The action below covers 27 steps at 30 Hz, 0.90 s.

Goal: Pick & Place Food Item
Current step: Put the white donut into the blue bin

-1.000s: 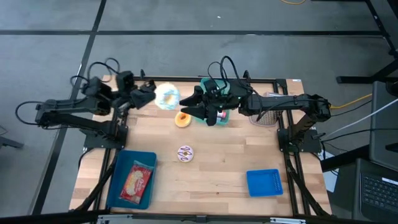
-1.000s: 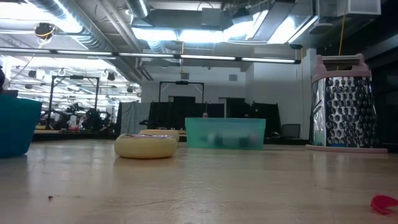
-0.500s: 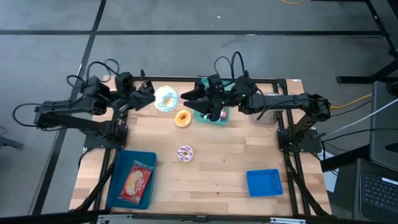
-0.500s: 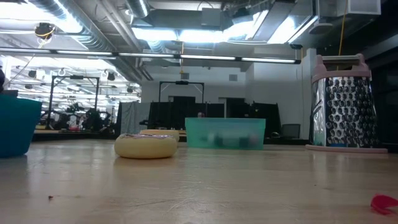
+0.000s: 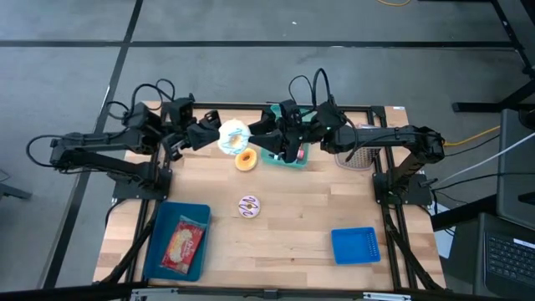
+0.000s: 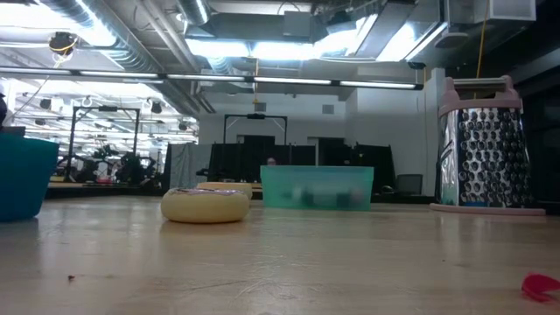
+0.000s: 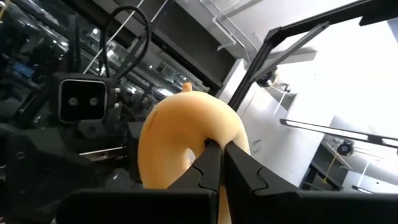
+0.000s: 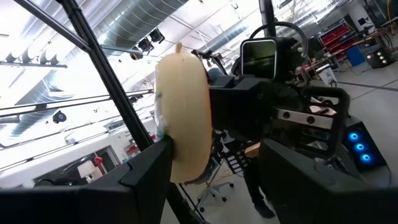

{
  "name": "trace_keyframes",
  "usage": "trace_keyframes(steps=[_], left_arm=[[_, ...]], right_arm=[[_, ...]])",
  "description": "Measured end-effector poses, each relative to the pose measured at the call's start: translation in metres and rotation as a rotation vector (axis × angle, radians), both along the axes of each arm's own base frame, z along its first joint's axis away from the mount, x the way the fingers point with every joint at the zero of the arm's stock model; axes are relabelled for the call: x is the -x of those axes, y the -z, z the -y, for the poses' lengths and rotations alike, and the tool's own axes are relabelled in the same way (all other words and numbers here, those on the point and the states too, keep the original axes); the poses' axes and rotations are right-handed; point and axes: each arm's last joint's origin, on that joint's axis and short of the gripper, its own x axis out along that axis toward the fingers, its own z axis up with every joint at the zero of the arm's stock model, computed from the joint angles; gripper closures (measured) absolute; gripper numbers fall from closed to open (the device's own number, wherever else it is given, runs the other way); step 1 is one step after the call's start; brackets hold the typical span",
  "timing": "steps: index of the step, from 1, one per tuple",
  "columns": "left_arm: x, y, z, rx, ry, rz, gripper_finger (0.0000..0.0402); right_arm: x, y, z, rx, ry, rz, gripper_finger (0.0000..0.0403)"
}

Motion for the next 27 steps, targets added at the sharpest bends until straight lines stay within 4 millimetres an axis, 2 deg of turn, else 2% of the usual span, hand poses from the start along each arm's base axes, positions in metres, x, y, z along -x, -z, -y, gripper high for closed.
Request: trace_keyframes(steps=[10, 20, 27], left_arm=[[0.007, -0.002, -0.01, 0.0, -0.018, 0.002, 0.0399], [0.01, -0.004, -0.013, 0.002, -0.013, 0.005, 0.0399], [0.008, -0.003, -0.014, 0.01, -0.009, 0.001, 0.0399]], right_arm=[[0.005, -0.009, -0.002, 0.016, -0.078, 0.102, 0.0167], [0.005, -0.009, -0.002, 0.013, -0.078, 0.1, 0.0138], [0.003, -0.006, 0.002, 0.0, -0.039, 0.067, 0.0136]])
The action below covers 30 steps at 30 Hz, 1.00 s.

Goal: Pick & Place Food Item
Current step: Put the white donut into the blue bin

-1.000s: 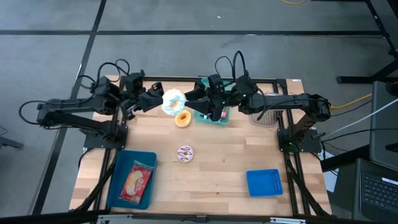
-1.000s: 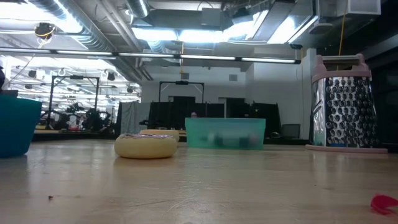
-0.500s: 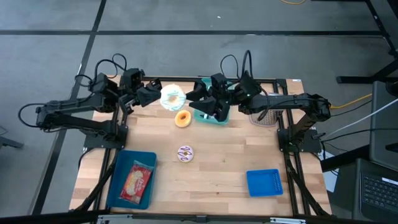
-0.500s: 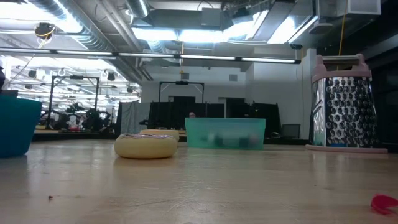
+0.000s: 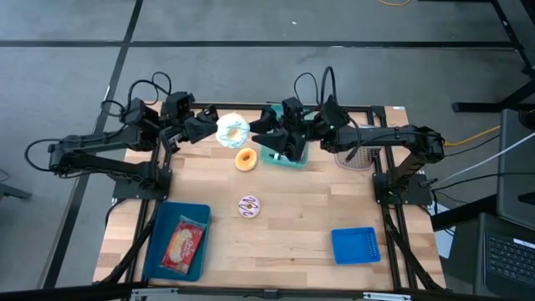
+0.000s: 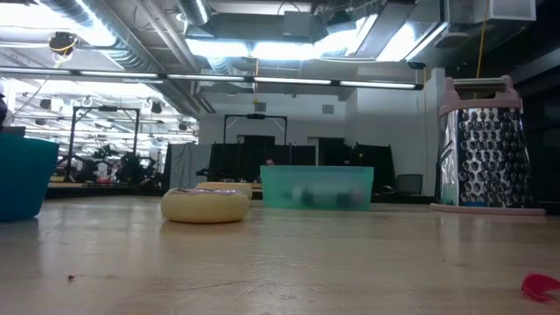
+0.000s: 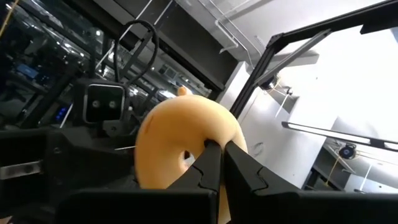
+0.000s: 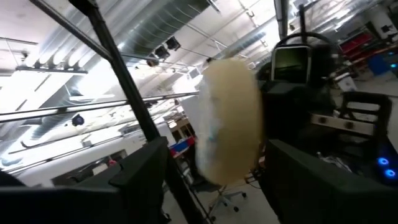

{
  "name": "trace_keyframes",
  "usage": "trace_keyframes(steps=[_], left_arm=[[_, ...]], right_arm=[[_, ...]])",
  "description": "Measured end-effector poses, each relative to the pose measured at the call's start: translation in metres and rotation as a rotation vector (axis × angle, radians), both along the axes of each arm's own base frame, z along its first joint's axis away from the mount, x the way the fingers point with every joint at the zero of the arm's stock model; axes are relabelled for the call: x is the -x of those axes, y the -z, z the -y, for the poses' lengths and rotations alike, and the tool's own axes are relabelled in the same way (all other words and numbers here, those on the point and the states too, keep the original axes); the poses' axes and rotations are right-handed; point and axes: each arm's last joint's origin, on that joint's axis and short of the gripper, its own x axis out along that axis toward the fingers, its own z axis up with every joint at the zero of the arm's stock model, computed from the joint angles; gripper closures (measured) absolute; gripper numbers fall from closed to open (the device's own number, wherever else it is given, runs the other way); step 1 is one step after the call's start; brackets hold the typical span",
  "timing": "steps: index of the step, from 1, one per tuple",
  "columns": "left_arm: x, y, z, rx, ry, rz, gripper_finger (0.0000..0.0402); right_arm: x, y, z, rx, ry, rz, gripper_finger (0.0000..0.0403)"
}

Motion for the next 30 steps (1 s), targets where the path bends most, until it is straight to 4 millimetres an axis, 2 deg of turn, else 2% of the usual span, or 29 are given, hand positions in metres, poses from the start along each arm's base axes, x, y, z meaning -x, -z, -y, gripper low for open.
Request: trace_keyframes(steps=[7, 13, 23, 26, 30], left_arm=[[0.0, -0.004, 0.0, 0.008, 0.015, 0.054, 0.0399], [-0.003, 0.0, 0.0, 0.006, 0.009, 0.01, 0.0399], [-0.025, 0.011, -0.004, 0.021, 0.039, -0.037, 0.0399], [-0.027, 0.009, -0.004, 0.025, 0.065, 0.005, 0.0399], [-0.027, 0.009, -0.004, 0.023, 0.08, 0.012, 0.0399]], right_arm=[[0.0, 0.001, 0.007, -0.003, 0.02, -0.017, 0.0136], [0.0, 0.001, 0.007, -0.003, 0.02, -0.014, 0.0136], [0.0, 0.001, 0.007, -0.004, 0.025, -0.011, 0.0138], [0.0, 0.001, 0.007, -0.009, 0.034, -0.012, 0.0155], [0.0, 0.001, 0.007, -0.009, 0.034, -0.014, 0.0205]])
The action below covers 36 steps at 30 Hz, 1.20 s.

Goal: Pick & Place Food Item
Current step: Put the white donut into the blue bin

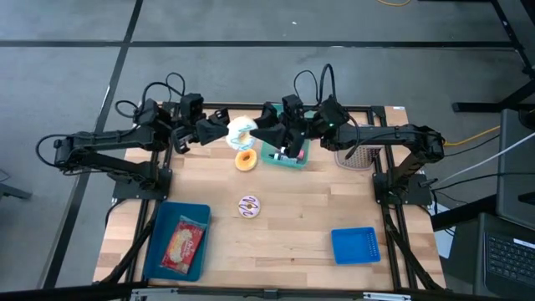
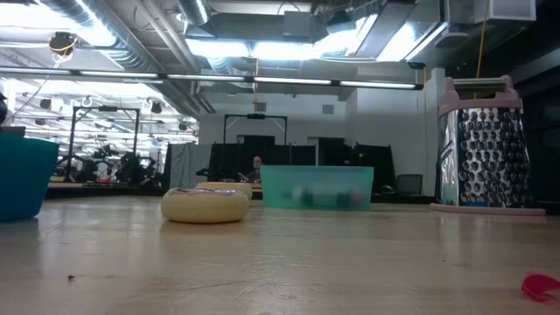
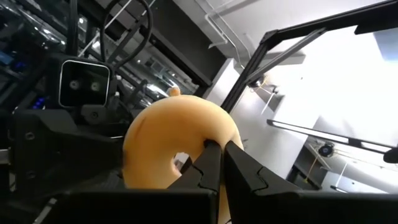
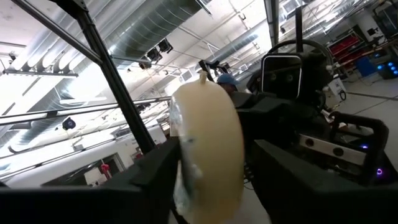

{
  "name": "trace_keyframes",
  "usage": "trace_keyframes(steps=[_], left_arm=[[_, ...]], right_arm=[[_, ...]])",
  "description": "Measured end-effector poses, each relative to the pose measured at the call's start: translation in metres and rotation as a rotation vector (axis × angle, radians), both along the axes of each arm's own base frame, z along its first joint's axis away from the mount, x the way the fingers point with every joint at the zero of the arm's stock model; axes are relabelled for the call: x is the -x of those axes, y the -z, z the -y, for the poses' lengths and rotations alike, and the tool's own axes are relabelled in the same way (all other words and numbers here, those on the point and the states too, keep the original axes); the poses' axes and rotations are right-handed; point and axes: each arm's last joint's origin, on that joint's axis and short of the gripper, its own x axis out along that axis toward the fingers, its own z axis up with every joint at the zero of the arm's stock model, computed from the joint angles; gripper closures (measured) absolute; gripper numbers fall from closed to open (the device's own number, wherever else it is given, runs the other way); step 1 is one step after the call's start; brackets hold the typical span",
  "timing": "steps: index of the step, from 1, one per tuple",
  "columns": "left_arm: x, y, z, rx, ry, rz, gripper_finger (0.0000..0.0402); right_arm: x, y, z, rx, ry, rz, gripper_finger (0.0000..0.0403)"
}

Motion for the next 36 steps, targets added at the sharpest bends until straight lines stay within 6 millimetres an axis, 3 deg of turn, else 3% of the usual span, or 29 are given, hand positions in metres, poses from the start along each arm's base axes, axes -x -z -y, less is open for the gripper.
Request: trace_keyframes(steps=[10, 22, 25, 29, 36], left_arm=[[0.009, -0.005, 0.001, -0.009, 0.003, 0.02, 0.0381], [0.04, -0.012, -0.002, -0.044, -0.024, -0.027, 0.028], [0.051, -0.013, -0.001, -0.059, -0.046, -0.041, 0.027], [0.067, -0.016, 0.003, -0.093, -0.071, -0.042, 0.0268], [0.08, -0.015, 0.007, -0.112, -0.088, -0.07, 0.0269]], right_arm=[[0.0, 0.0, -0.001, 0.022, -0.014, 0.002, 0.0384], [-0.002, 0.007, -0.011, -0.033, -0.16, -0.099, 0.0393], [-0.005, 0.018, -0.025, -0.061, -0.295, -0.25, 0.0393], [-0.004, 0.048, -0.052, -0.089, -0.485, -0.588, 0.0393], [0.026, 0.103, -0.096, -0.068, -0.705, -1.173, 0.0393]])
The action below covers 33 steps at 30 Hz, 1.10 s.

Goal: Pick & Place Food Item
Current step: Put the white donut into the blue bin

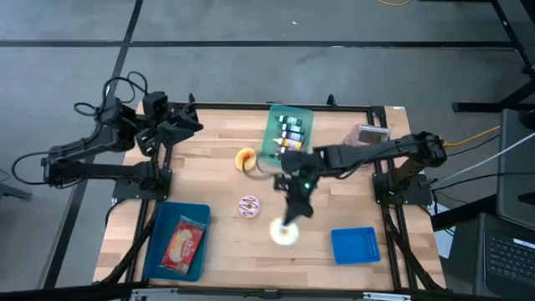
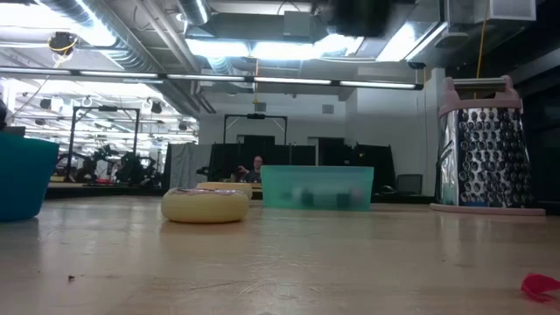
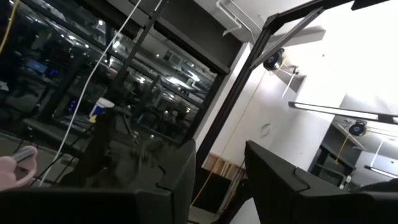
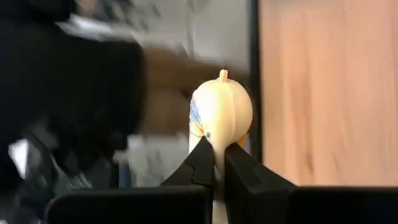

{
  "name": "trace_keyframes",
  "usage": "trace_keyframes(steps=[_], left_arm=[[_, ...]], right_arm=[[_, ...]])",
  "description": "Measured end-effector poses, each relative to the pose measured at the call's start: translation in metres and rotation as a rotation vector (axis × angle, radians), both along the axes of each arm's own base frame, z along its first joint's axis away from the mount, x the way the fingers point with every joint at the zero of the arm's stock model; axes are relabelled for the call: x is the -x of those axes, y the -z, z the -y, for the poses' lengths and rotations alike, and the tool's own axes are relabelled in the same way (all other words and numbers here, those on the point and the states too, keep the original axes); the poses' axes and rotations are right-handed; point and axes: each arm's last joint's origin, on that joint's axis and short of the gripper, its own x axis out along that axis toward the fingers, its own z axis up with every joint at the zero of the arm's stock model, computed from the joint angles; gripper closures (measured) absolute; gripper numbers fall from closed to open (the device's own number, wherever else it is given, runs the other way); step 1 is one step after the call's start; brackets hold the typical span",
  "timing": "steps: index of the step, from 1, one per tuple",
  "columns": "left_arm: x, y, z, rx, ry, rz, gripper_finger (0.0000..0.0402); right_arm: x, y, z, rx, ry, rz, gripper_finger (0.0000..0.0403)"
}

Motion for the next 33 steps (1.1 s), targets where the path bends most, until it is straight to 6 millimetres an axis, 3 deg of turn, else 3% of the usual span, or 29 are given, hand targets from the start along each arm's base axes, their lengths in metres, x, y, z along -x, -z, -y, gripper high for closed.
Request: trace_keyframes(steps=[4, 8, 14, 21, 25, 33], left_arm=[[0.0, 0.0, 0.0, 0.001, 0.0, -0.006, 0.0268], [0.0, 0.001, 0.0, 0.002, 0.0, -0.009, 0.0269], [0.0, 0.001, 0.0, 0.003, 0.004, -0.014, 0.0268], [-0.001, 0.003, 0.0, 0.008, 0.005, -0.034, 0.0269], [-0.003, 0.004, -0.001, 0.011, 0.003, -0.042, 0.0268], [-0.007, 0.005, -0.003, 0.021, -0.012, -0.052, 0.0268]], right_arm=[[0.026, 0.027, -0.016, 0.093, -0.113, -0.221, 0.0393], [0.045, 0.049, -0.025, 0.143, -0.127, -0.318, 0.0393], [0.079, 0.064, -0.018, 0.117, 0.036, -0.278, 0.0393], [0.149, 0.078, 0.0, 0.016, 0.303, -0.325, 0.0393], [0.179, 0.09, 0.001, -0.026, 0.379, -0.392, 0.0393], [0.204, 0.106, -0.01, -0.027, 0.402, -0.505, 0.0393]])
